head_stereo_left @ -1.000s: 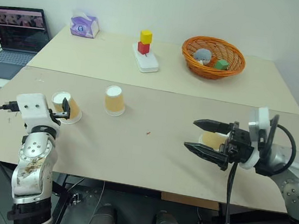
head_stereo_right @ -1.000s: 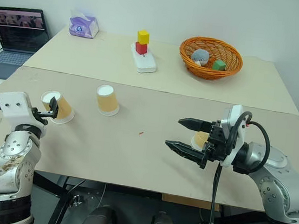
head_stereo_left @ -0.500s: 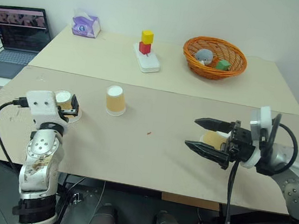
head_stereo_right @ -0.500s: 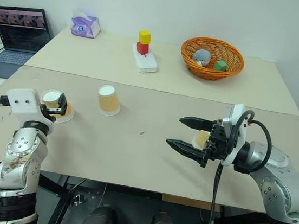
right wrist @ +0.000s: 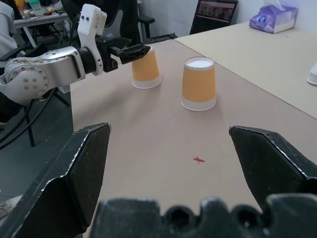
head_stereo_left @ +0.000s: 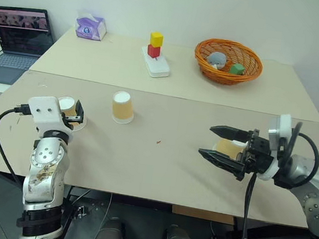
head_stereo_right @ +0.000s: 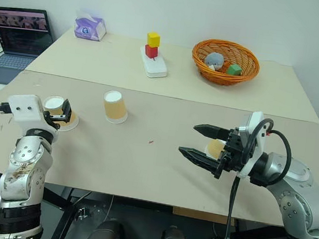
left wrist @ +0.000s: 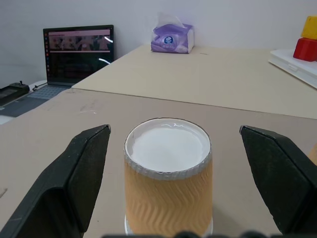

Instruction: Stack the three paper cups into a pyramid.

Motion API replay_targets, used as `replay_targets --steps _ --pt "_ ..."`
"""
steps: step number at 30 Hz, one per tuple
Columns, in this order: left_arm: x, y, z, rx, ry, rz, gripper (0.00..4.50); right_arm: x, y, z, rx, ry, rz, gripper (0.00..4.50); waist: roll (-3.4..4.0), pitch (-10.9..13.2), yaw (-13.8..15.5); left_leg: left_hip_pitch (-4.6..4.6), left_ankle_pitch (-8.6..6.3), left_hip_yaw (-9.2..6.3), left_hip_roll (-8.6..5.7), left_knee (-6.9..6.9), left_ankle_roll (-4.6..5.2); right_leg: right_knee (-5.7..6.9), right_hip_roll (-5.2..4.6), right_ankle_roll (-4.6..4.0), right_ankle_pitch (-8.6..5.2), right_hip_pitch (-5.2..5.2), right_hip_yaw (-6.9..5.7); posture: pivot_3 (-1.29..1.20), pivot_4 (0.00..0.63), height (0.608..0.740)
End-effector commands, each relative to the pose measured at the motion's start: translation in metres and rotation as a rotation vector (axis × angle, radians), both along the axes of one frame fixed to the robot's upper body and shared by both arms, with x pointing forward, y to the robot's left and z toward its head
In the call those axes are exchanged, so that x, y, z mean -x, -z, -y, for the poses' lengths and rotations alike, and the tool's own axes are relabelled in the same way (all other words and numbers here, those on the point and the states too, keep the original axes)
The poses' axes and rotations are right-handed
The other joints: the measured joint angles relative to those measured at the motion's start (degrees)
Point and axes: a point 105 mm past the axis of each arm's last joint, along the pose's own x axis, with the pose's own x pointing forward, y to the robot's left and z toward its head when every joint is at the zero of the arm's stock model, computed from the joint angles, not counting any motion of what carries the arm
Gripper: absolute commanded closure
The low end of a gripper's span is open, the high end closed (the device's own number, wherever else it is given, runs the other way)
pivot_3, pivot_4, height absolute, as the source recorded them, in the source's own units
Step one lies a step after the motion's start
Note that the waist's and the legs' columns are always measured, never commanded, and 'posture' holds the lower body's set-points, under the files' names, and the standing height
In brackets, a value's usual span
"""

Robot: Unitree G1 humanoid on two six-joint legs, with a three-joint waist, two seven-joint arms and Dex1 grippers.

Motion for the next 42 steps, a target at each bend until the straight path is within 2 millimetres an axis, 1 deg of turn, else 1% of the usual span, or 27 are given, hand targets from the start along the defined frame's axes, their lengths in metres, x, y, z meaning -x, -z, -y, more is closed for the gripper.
replay_targets --steps 1,9,15,18,20,21,22,23,26,28,31,33,34,36,37,39,40,42 --pt "-0.003 -0.004 0.002 -0.005 0.004 0.019 0.04 0.006 -0.014 0.000 -0.015 -0.001 0.051 0.00 0.00 0.0 0.0 0.00 0.00 0.00 0.00 0.00 0.00 0.00 0.00 0.00 0.00 0.00 0.00 0.00 0.150 0.666" --pt "-0.015 0.010 0.003 0.020 0.013 -0.034 0.04 0.007 -0.015 0.001 -0.021 0.012 0.051 0.00 0.00 0.0 0.0 0.00 0.00 0.00 0.00 0.00 0.00 0.00 0.00 0.00 0.00 0.00 0.00 0.00 0.150 0.666" --pt "-0.022 0.006 0.005 0.020 0.020 -0.021 0.04 0.006 -0.015 0.001 -0.019 0.026 0.055 0.00 -0.01 0.0 0.0 0.00 0.00 -0.01 0.00 0.00 0.00 0.00 0.00 0.00 0.00 0.00 -0.01 0.00 0.150 0.666" --pt "-0.024 0.004 0.007 0.027 0.028 -0.013 0.80 0.006 -0.014 0.001 -0.020 0.030 0.054 0.00 -0.01 0.0 0.0 -0.01 0.00 -0.01 0.00 0.00 0.00 0.00 0.00 0.00 0.00 0.00 -0.01 0.00 0.150 0.666" --pt "-0.024 0.004 0.007 0.029 0.023 -0.015 1.64 0.007 -0.014 0.001 -0.021 0.028 0.054 0.00 -0.01 0.0 0.0 -0.01 0.00 -0.01 0.00 0.00 0.00 0.00 0.00 0.00 0.00 0.00 -0.01 0.00 0.150 0.666" --pt "-0.025 0.004 0.009 0.027 0.028 -0.017 1.97 0.007 -0.014 0.000 -0.021 0.027 0.054 0.00 -0.01 0.0 0.0 -0.01 0.00 -0.01 0.00 0.00 0.00 0.00 0.01 0.00 0.00 0.00 -0.01 0.00 0.150 0.666" --pt "-0.027 -0.002 0.013 0.005 0.044 -0.004 2.17 0.007 -0.014 0.000 -0.021 0.028 0.055 0.00 -0.01 0.0 0.0 0.00 0.00 -0.02 0.00 0.00 0.00 0.00 0.01 0.00 0.00 0.00 -0.01 0.00 0.150 0.666" --pt "-0.028 -0.006 0.016 -0.011 0.057 0.006 2.17 0.006 -0.014 0.000 -0.021 0.029 0.055 0.00 -0.01 0.0 0.0 0.00 0.00 -0.02 0.00 0.00 0.00 0.00 0.00 0.00 0.00 0.00 -0.01 0.00 0.150 0.666" --pt "-0.035 -0.030 0.031 -0.082 0.120 0.078 2.17 0.004 -0.013 0.000 -0.017 0.031 0.054 0.00 -0.02 0.0 0.2 -0.01 0.01 -0.01 -0.02 0.00 -0.01 0.00 0.00 0.01 0.00 0.00 -0.02 0.00 0.150 0.666" --pt "-0.038 -0.055 0.039 -0.136 0.146 0.154 2.17 0.003 -0.014 0.000 -0.017 0.031 0.055 0.00 -0.05 0.0 0.4 -0.02 0.01 -0.01 -0.02 0.00 -0.01 0.00 0.00 0.01 0.01 0.00 -0.02 0.00 0.150 0.666" --pt "-0.038 -0.097 0.046 -0.220 0.162 0.286 2.17 0.002 -0.015 0.002 -0.022 0.036 0.055 0.00 -0.07 0.0 0.4 -0.05 0.01 -0.02 -0.02 0.00 -0.02 -0.04 0.00 0.02 0.01 0.00 -0.03 0.00 0.150 0.666" --pt "-0.042 -0.112 0.055 -0.230 0.209 0.324 2.17 0.003 -0.014 0.002 -0.018 0.037 0.055 0.00 -0.07 0.0 0.4 -0.05 0.01 -0.02 -0.02 -0.01 -0.02 -0.06 0.00 0.02 0.01 0.00 -0.03 0.00 0.150 0.666" --pt "-0.044 -0.116 0.062 -0.229 0.256 0.331 2.17 0.003 -0.014 0.003 -0.018 0.038 0.054 0.00 -0.06 0.0 0.3 -0.04 0.01 -0.02 -0.02 -0.02 -0.02 -0.07 0.00 0.02 0.01 0.00 -0.03 0.00 0.150 0.666" --pt "-0.050 -0.118 0.093 -0.172 0.465 0.320 2.17 0.005 -0.014 0.005 -0.016 0.042 0.054 0.00 -0.06 0.0 0.4 -0.04 0.01 -0.01 -0.02 -0.03 -0.02 -0.07 0.00 0.02 0.01 0.00 -0.03 0.00 0.150 0.666" --pt "-0.050 -0.120 0.103 -0.152 0.538 0.325 2.17 0.006 -0.015 0.006 -0.016 0.043 0.054 0.00 -0.06 0.0 0.4 -0.04 0.01 -0.01 -0.02 -0.03 -0.02 -0.07 0.00 0.02 0.01 0.00 -0.03 0.00 0.150 0.666" --pt "-0.048 -0.124 0.124 -0.122 0.691 0.338 2.17 0.009 -0.015 0.007 -0.009 0.042 0.053 0.00 -0.06 0.0 0.6 -0.04 0.02 -0.01 -0.03 -0.02 -0.03 -0.06 -0.01 0.02 0.01 0.00 -0.03 0.00 0.150 0.666" --pt "-0.047 -0.125 0.131 -0.123 0.741 0.344 2.17 0.011 -0.014 0.007 -0.003 0.041 0.052 0.00 -0.07 0.1 0.6 -0.06 0.02 0.00 -0.03 -0.02 -0.04 -0.06 -0.01 0.02 0.01 0.00 -0.03 0.00 0.150 0.666" --pt "-0.040 -0.124 0.153 -0.076 0.933 0.315 2.17 0.013 -0.013 0.010 0.005 0.049 0.046 0.00 -0.06 0.1 0.6 -0.06 0.02 -0.01 -0.03 -0.02 -0.04 -0.10 0.00 0.02 0.01 0.00 -0.04 0.00 0.150 0.666"
